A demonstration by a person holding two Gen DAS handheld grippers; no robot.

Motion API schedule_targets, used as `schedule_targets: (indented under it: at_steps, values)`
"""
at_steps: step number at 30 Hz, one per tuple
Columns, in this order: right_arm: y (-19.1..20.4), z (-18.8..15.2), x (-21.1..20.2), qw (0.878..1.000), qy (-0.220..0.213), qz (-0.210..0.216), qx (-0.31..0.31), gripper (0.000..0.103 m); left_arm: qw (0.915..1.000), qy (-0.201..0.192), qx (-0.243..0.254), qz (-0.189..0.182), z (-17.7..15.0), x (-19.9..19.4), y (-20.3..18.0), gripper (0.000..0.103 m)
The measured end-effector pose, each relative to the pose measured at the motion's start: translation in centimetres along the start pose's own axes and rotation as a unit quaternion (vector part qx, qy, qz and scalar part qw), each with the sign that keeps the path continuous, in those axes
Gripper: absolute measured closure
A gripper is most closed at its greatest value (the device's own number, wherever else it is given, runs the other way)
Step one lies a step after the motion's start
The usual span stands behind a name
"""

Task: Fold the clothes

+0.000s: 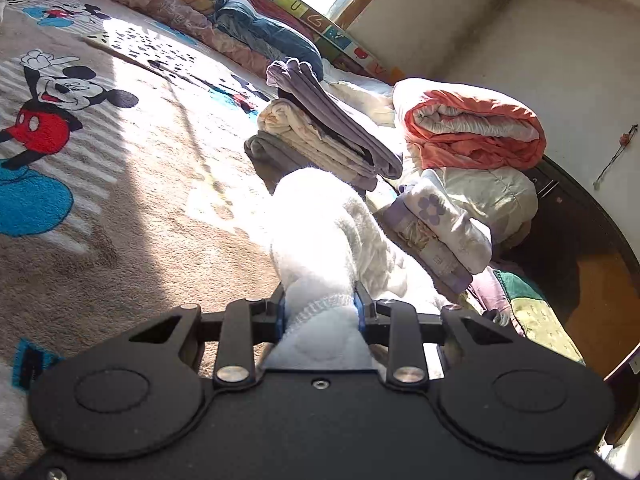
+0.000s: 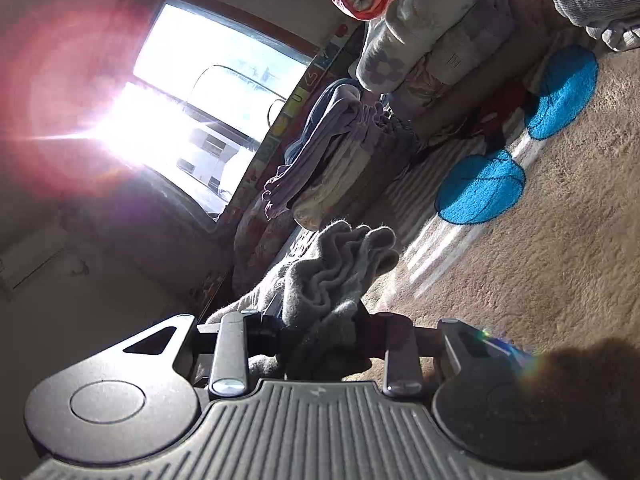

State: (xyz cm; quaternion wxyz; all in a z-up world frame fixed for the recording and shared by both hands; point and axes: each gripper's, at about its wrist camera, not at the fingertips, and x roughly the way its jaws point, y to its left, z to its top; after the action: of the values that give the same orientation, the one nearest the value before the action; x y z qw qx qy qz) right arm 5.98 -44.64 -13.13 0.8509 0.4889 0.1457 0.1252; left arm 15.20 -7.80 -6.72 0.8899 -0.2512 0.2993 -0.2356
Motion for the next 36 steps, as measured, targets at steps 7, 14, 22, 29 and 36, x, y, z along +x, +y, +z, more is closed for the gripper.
schedule_targets:
  at_steps: [7,14,22,29,36]
  values:
    - [-3.7,5.9,-9.0,0.993,-0.118,-0.013,0.028,0.070,0.9934,0.053,0.061,-0.082,-1.3,7.6,-9.4,0.075]
    - [-7.8,11.6,-13.9,0.968,-0.244,-0.023,0.057,0.070,0.9749,0.093,0.127,-0.157,-2.0,15.6,-18.7,0.075]
    - [-10.9,17.0,-17.6,0.928,-0.368,-0.020,0.056,0.070,0.9478,0.142,0.136,-0.251,-2.7,23.7,-27.7,0.075]
    - [-15.1,16.8,-18.3,0.900,-0.416,-0.078,0.102,0.070,0.9301,0.213,0.095,-0.284,-5.2,30.5,-29.5,0.074]
    - [-19.6,15.6,-15.5,0.888,-0.403,-0.148,0.166,0.071,0.9364,0.277,0.067,-0.205,-8.6,35.7,-26.7,0.065]
